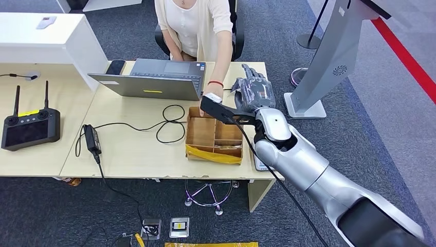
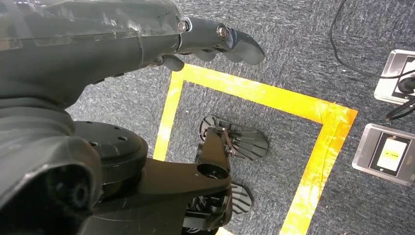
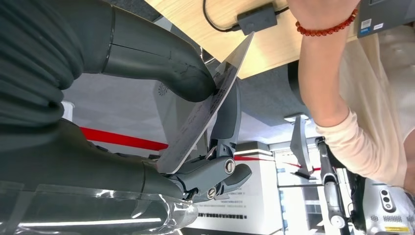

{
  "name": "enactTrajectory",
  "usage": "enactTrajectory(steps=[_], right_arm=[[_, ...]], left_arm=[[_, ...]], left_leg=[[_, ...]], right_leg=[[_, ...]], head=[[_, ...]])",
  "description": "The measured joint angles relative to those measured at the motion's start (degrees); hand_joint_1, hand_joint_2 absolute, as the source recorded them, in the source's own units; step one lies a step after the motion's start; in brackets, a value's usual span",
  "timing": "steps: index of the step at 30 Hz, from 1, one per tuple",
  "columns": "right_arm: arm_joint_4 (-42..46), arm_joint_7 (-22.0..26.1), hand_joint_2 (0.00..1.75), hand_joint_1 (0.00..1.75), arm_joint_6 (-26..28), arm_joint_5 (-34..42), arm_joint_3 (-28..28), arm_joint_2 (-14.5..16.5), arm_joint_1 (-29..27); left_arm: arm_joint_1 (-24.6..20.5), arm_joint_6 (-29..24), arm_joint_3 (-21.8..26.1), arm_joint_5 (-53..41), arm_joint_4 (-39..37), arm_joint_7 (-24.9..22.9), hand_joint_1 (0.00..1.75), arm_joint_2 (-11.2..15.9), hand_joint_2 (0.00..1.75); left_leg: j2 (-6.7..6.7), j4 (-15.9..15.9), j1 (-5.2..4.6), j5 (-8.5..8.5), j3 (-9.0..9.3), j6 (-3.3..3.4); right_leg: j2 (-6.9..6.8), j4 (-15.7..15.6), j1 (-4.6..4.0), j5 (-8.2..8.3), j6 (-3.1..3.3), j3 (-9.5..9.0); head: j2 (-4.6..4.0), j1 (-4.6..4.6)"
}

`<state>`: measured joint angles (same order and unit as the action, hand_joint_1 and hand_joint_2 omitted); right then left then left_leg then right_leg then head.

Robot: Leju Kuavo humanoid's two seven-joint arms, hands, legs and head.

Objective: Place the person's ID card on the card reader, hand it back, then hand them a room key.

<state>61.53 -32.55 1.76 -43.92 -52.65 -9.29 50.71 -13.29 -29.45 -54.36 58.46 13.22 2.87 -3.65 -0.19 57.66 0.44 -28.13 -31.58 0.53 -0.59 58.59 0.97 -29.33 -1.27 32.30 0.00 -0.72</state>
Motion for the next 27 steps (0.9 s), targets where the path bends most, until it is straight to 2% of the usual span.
enactTrajectory(steps=[17, 27], right_arm=[[-5.9, 0.9, 1.75, 1.75, 1.6, -0.6, -1.9, 5.2, 3.2], [-6.9, 0.9, 1.75, 1.75, 1.5, -0.7, -2.4, 5.8, 3.4]], left_arm=[[-0.2, -0.5, 0.0, 0.2, 0.0, 0.1, 0.0, -0.1, 0.0], [-0.4, -0.6, 0.0, 0.0, 0.0, 0.1, 0.0, -0.2, 0.0]], left_leg=[[0.01, 0.0, 0.0, 0.0, 0.01, 0.0], [0.02, 0.0, 0.0, 0.0, 0.02, 0.0]], right_leg=[[0.02, 0.0, 0.0, 0.0, 0.0, 0.01], [0.02, 0.0, 0.0, 0.0, 0.0, 0.0]], head=[[0.0, 0.0], [0.0, 0.0]])
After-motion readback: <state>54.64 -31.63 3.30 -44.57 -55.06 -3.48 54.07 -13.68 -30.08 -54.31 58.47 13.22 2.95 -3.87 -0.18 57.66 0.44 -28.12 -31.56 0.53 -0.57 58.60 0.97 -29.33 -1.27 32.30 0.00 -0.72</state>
